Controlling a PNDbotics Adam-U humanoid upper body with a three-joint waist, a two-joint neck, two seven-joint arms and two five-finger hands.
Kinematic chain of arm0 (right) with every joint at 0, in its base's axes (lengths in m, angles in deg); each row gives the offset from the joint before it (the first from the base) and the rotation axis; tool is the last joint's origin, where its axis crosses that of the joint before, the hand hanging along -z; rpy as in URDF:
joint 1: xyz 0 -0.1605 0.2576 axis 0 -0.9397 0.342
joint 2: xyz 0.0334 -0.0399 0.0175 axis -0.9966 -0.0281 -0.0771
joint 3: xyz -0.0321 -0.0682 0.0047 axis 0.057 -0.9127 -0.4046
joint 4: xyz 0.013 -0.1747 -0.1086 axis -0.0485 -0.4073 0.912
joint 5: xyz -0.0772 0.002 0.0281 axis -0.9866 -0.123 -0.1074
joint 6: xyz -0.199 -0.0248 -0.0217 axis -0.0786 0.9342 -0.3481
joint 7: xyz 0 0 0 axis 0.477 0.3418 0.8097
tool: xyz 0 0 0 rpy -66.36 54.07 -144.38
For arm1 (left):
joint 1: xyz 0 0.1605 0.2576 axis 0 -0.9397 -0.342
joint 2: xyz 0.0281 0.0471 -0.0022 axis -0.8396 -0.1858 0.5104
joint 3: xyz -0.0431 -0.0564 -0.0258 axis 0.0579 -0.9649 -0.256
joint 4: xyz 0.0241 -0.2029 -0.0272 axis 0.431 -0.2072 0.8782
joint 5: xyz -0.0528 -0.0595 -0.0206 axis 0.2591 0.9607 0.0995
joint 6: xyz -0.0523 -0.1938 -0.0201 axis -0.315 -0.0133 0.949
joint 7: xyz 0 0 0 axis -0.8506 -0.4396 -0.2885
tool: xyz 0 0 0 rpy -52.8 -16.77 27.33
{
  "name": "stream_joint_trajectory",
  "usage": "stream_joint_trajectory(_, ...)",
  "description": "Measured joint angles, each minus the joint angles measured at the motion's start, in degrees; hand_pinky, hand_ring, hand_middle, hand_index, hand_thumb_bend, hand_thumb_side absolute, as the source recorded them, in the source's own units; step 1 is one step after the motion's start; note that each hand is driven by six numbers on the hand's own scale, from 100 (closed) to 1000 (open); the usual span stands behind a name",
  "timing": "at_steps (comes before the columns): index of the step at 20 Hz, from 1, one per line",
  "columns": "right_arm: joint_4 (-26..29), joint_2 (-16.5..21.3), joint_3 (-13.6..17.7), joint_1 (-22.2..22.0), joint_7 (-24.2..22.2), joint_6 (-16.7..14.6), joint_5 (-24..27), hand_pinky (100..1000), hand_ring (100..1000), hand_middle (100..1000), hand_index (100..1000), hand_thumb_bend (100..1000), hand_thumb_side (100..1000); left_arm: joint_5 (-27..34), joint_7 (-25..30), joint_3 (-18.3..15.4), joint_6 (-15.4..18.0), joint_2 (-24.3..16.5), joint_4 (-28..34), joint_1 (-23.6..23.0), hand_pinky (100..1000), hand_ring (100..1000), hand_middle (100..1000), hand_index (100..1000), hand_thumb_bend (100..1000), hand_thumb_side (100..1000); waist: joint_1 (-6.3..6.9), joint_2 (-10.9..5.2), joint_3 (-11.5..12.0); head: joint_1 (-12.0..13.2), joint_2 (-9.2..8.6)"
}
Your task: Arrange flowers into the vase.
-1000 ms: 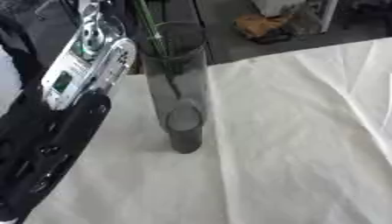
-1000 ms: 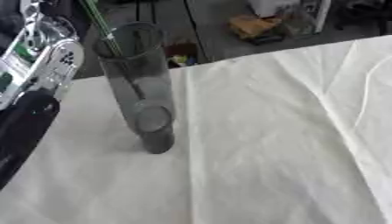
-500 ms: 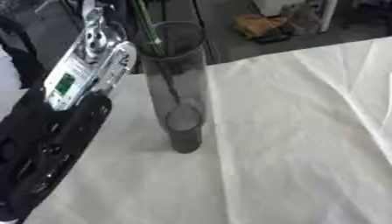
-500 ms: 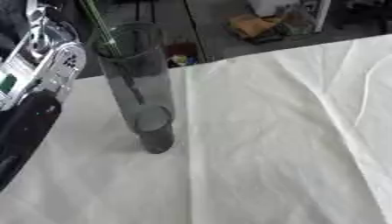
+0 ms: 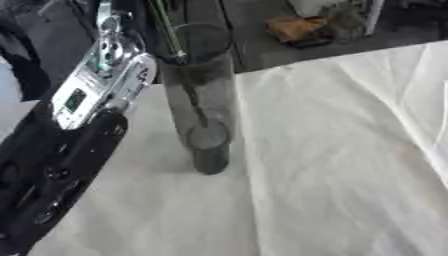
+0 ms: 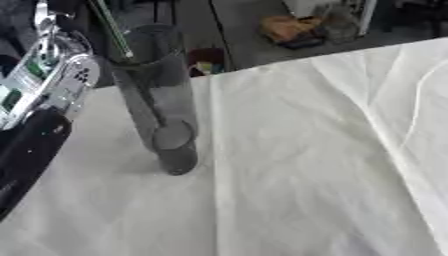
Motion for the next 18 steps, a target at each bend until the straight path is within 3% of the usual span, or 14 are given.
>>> stream_joint_trajectory(18,0.00,-0.34,0.00,0.00,-0.09,0.09,0.00,756,832,572,880,100,1000,-5.69,-1.32,0.22,-3.04,-0.08,-0.36,0.15,100,100,100,111,100,761,0.23,0.00,0.34,-0.40,-0.02)
